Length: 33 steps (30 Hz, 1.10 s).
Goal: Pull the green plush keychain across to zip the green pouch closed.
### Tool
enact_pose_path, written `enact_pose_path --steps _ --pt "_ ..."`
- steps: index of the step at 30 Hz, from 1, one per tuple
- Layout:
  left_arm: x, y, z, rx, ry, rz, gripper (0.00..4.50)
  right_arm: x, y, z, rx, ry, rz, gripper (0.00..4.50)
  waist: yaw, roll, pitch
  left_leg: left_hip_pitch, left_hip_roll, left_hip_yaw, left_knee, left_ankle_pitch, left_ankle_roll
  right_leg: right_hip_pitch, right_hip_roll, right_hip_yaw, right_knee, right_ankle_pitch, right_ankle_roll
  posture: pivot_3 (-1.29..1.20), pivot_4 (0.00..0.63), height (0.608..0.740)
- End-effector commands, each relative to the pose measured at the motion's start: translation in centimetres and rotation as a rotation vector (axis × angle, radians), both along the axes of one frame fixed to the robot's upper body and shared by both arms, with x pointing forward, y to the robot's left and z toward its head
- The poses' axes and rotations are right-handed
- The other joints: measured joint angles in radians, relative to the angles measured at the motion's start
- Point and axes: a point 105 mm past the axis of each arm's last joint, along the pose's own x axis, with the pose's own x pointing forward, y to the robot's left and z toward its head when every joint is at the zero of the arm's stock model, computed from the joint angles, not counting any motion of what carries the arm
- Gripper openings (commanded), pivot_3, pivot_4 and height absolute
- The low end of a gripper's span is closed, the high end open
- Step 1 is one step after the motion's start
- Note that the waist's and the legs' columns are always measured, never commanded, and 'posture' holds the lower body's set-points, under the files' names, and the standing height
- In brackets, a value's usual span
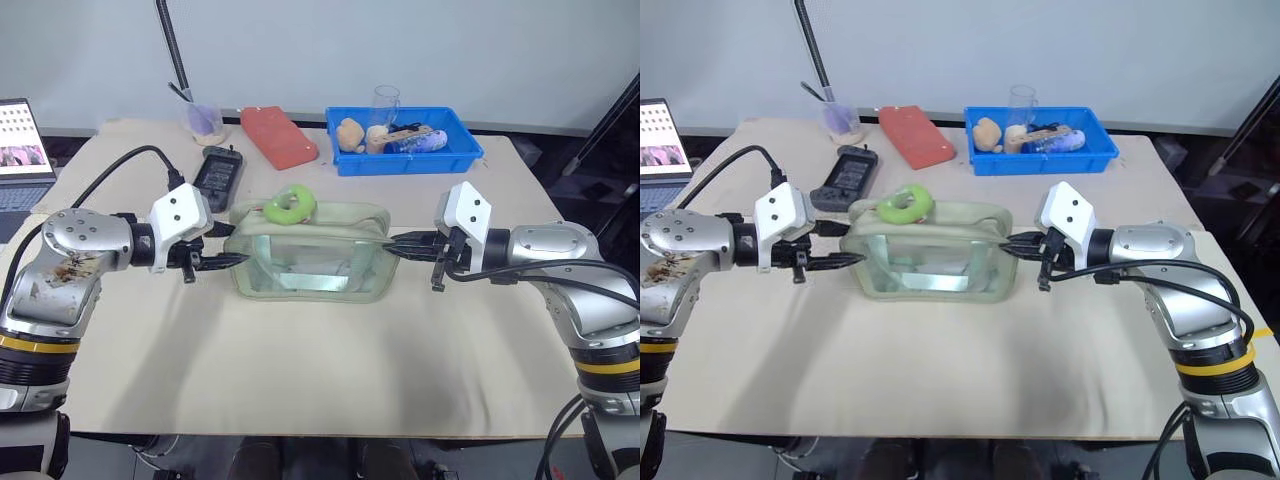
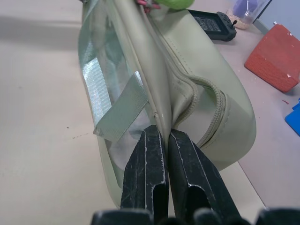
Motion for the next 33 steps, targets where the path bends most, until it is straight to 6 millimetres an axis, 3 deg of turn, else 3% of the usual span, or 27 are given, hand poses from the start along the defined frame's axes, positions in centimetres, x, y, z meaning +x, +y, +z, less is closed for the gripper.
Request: enact_pose_path --steps 1,2,4,10,15,18,21,26,33 --pt "-0.3 -0.4 1.6 -0.012 -0.069 -0.017 0.18 -0.1 0.0 1.7 -0.001 -0.061 0.007 0.0 0.0 0.0 0.0 0.0 0.0 0.0 0.0 0.0 0.0 0.0 0.0 0.0 0.0 0.0 0.0 0.0 0.15 0.74" --pt "-0.2 -0.4 1.6 -0.011 -0.066 -0.014 0.05 -0.1 0.0 1.7 0.001 -0.058 0.007 0.0 0.0 0.0 0.0 0.0 0.0 0.0 0.0 0.0 0.0 0.0 0.0 0.0 0.0 0.0 0.0 0.0 0.15 0.74" --pt "-0.2 -0.4 1.4 -0.007 -0.056 -0.011 0.0 -0.2 0.0 1.9 0.014 -0.04 0.011 0.83 0.0 0.0 0.0 0.0 0.0 0.0 0.0 0.0 0.0 0.0 0.0 0.0 0.0 0.0 0.0 0.0 0.15 0.74" --pt "-0.2 -0.4 1.4 -0.001 -0.049 -0.013 0.0 0.1 -1.6 4.3 -0.009 -0.061 -0.014 2.77 0.002 0.0 0.0 0.0 0.0 0.0 0.0 0.0 0.0 0.0 0.0 0.0 0.0 0.0 0.0 0.0 0.15 0.74" --pt "-0.1 -0.2 1.4 0.01 -0.05 -0.007 0.0 0.2 1.8 7.9 0.122 -0.143 0.063 4.47 -0.011 0.0 0.0 0.0 0.001 0.0 0.0 0.0 0.0 -0.001 0.001 0.0 0.0 0.0 0.0 0.0 0.15 0.74" --pt "-0.1 -0.2 1.3 0.016 -0.049 -0.007 0.0 1.3 5.2 9.3 0.225 -0.169 0.072 4.47 -0.012 0.0 0.0 0.001 0.001 0.0 -0.001 0.0 0.0 -0.002 0.002 0.0 0.003 0.0 -0.001 0.0 0.15 0.74" --pt "-0.1 -0.3 1.2 0.029 -0.053 -0.015 0.0 2.7 7.8 8.8 0.238 -0.159 0.063 4.47 -0.009 0.0 0.0 0.001 0.001 0.0 0.0 0.0 0.0 -0.003 0.001 0.0 0.008 -0.002 -0.002 0.0 0.15 0.74" --pt "0.0 -0.2 1.3 0.036 -0.052 -0.021 0.0 4.4 10.1 6.9 0.196 -0.128 0.061 4.47 0.0 0.0 0.0 0.0 0.0 0.0 0.0 0.0 0.0 -0.003 0.0 0.0 0.009 -0.002 -0.002 0.0 0.15 0.74" --pt "-0.2 -0.2 1.1 0.038 -0.047 -0.016 0.0 4.6 11.7 5.5 0.189 -0.085 0.071 4.47 -0.003 0.0 0.0 0.0 0.001 0.0 0.0 0.0 0.0 -0.003 0.001 0.0 0.01 -0.002 -0.002 0.0 0.15 0.74"
